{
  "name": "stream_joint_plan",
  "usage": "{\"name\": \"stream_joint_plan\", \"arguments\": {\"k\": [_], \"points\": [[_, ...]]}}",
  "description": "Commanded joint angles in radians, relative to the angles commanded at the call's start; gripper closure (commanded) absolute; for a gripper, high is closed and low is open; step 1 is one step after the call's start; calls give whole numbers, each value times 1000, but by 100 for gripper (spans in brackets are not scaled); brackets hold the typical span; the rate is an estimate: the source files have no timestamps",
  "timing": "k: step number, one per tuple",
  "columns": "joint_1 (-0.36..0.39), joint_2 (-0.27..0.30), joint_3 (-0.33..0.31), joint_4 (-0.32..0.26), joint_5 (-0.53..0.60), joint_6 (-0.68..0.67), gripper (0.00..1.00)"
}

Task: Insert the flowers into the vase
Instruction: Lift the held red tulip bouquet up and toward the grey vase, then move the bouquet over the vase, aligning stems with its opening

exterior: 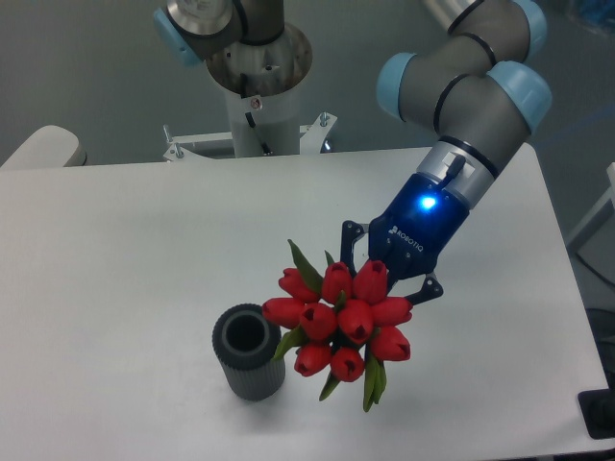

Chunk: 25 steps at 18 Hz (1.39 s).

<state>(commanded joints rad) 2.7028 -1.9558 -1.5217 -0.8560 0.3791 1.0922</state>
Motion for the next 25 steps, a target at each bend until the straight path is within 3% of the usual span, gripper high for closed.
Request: {"name": "stream_joint_plan", "arguments": {"k": [18,25], "points": [[-31,-9,-15,15,-426,50,78],[-64,3,-63,17,-437,103,78]]}}
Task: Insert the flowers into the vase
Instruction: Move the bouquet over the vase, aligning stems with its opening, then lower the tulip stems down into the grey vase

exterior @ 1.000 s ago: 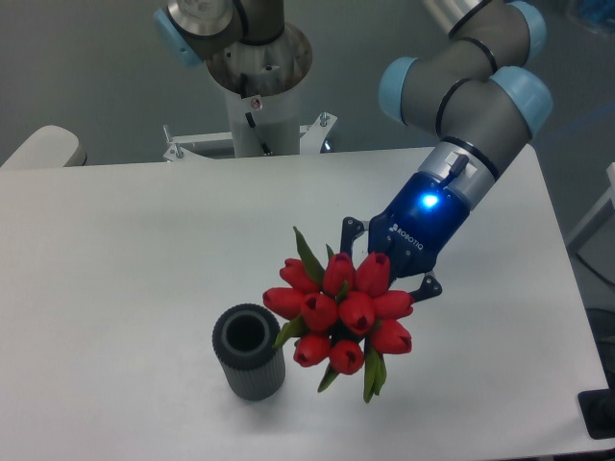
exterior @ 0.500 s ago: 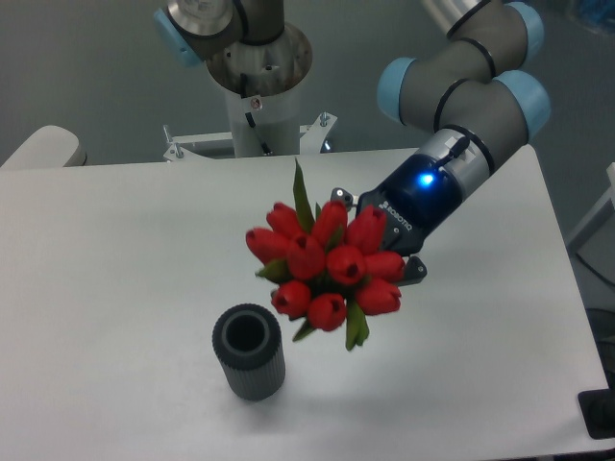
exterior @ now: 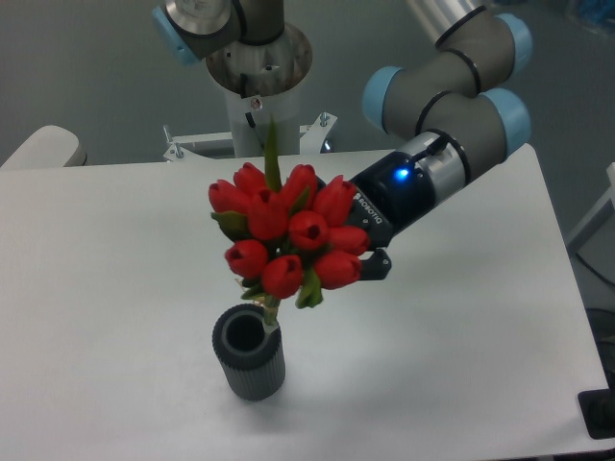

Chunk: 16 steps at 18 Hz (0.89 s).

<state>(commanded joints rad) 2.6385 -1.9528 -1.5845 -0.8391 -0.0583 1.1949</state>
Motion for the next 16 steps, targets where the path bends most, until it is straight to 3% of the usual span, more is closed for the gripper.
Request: {"name": "stream_joint_plan", "arguments": {"k": [16], "points": [[-11,9,-141,9,0,152,78]]}}
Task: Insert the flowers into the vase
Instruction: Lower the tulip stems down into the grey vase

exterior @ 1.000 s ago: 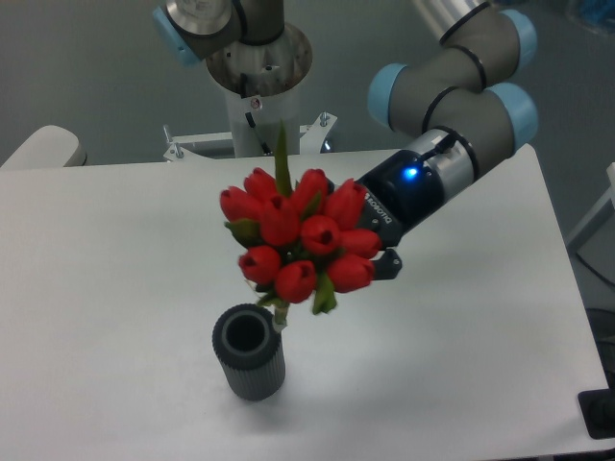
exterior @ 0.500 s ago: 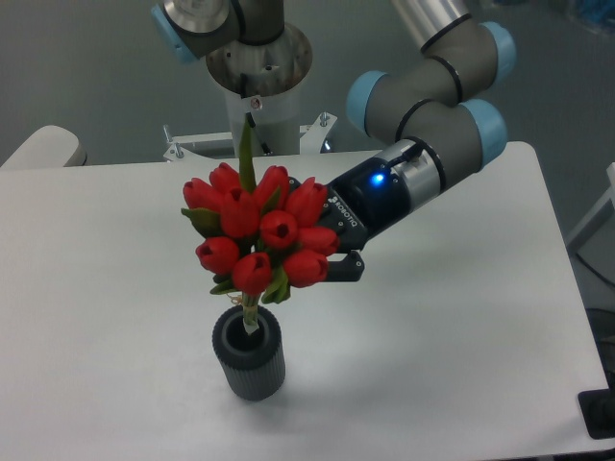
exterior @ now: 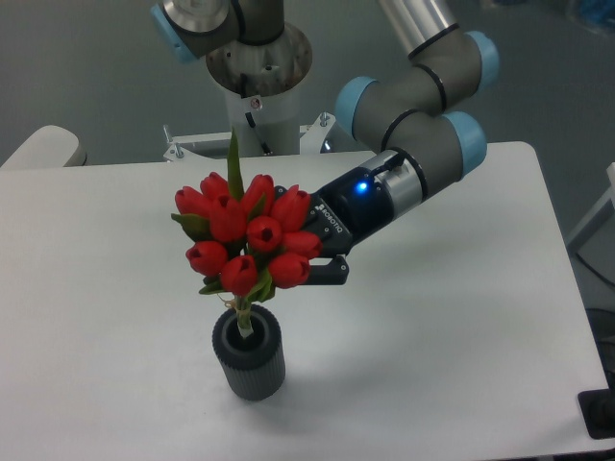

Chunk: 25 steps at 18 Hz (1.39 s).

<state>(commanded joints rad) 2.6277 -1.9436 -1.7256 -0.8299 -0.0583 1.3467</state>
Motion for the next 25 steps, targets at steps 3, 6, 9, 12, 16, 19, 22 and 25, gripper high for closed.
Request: {"name": "stream_joint_plan", "arguments": {"k": [3,6,9,12,16,19,22,25], "points": [[0,0,-32,0,0,26,78],[2,-14,-58,-2,0,66,78],[2,-37,-65,-2,0,97,78],[2,-63,-71,-2,0,130,78],[3,-72,-94,0,3,134,78],[3,-86,-98,6,6,160,78],[3,-101,-95,6,8,176,78],[3,-118,-101,6,9,207,77]]}}
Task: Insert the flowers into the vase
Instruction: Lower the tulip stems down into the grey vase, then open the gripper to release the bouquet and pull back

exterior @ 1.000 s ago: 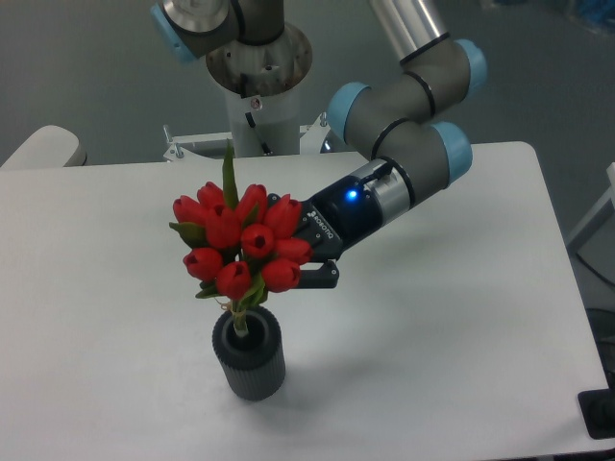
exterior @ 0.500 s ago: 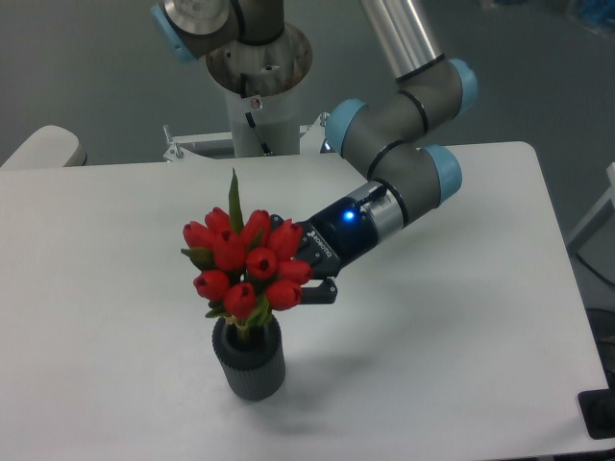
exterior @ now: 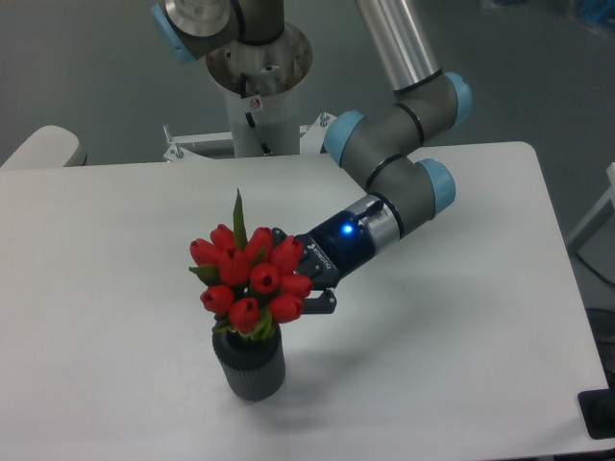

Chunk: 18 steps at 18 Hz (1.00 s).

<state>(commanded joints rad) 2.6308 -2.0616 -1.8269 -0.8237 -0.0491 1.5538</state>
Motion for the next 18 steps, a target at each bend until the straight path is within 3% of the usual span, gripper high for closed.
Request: {"name": "stream_joint_plan", "arguments": {"k": [5,7,12,14,16,18], "points": [[0,-15,-5,0,3,3,76],[2,-20,-6,0,3,3,70],[2,-22,-5,0,5,3,41],[2,-25,-5,0,5,3,38],[2,-29,-3,0,5,3,28],[2,-31,1,0,5,5,0]]}}
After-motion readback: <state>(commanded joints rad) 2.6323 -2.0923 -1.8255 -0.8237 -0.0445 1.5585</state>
